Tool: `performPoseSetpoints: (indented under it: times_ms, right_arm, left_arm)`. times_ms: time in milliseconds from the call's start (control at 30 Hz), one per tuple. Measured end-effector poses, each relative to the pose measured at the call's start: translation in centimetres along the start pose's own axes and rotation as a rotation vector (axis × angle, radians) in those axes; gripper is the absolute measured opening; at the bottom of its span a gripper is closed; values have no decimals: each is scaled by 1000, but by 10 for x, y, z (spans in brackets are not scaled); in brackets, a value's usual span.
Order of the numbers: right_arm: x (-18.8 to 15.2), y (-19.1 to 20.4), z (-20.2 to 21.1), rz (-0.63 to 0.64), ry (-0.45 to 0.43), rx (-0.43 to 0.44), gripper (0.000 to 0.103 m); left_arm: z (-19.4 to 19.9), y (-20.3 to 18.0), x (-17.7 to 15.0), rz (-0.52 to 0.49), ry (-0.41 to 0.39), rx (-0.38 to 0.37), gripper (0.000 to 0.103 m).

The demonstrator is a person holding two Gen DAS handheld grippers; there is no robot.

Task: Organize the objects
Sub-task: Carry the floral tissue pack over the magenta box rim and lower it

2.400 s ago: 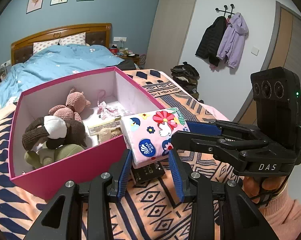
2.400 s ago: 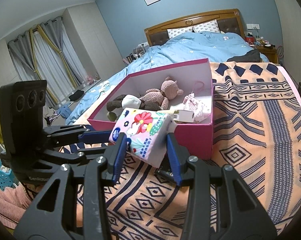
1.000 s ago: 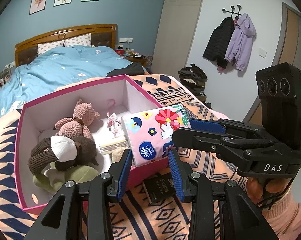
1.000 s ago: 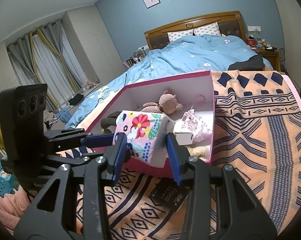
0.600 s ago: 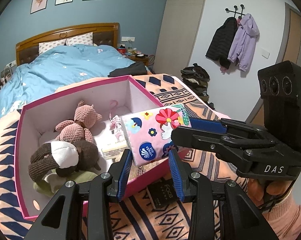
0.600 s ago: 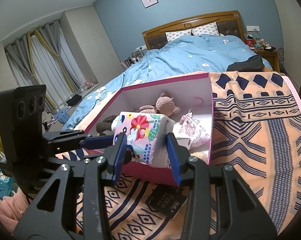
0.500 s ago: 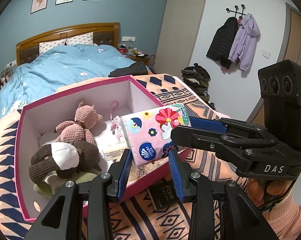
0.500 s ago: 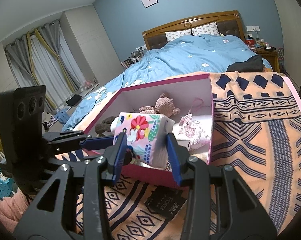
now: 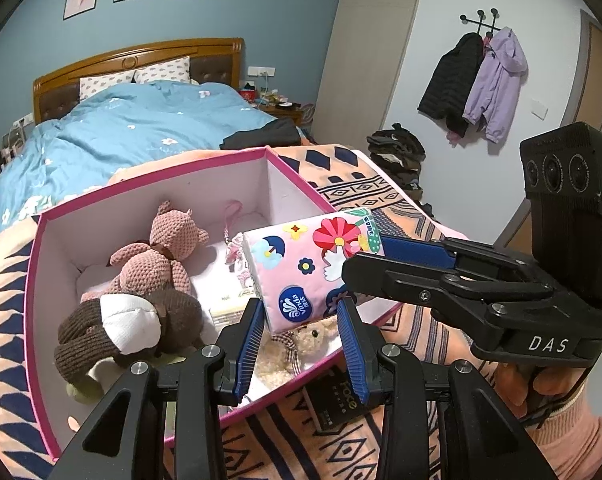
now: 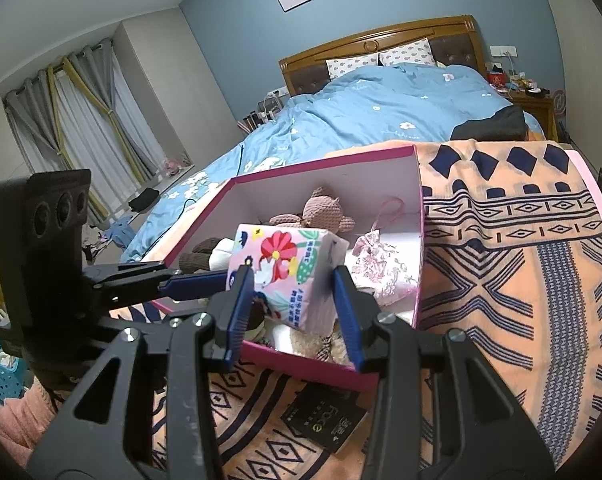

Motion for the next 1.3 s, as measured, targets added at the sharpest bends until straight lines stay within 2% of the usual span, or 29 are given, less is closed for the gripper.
performPoseSetpoints:
  times_ms: [767, 1300]
  right_arm:
    - [8, -9, -18, -23, 33, -17, 44]
    - [13, -17, -37, -36, 67, -35, 44]
  left_arm:
    - [-19, 13, 8, 34, 36, 5, 38]
    - [-37, 28, 11, 86, 77, -18, 38]
Point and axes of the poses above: each gripper's, at about its wrist camera, not at the fingertips, and z roughly against the way its jaws point, y to its left, x to its top, the point moved 4 cm from there along -z, roughly the way its jaws point, and after that the axes turned 7 degrees about y, right-handed, at the moved point
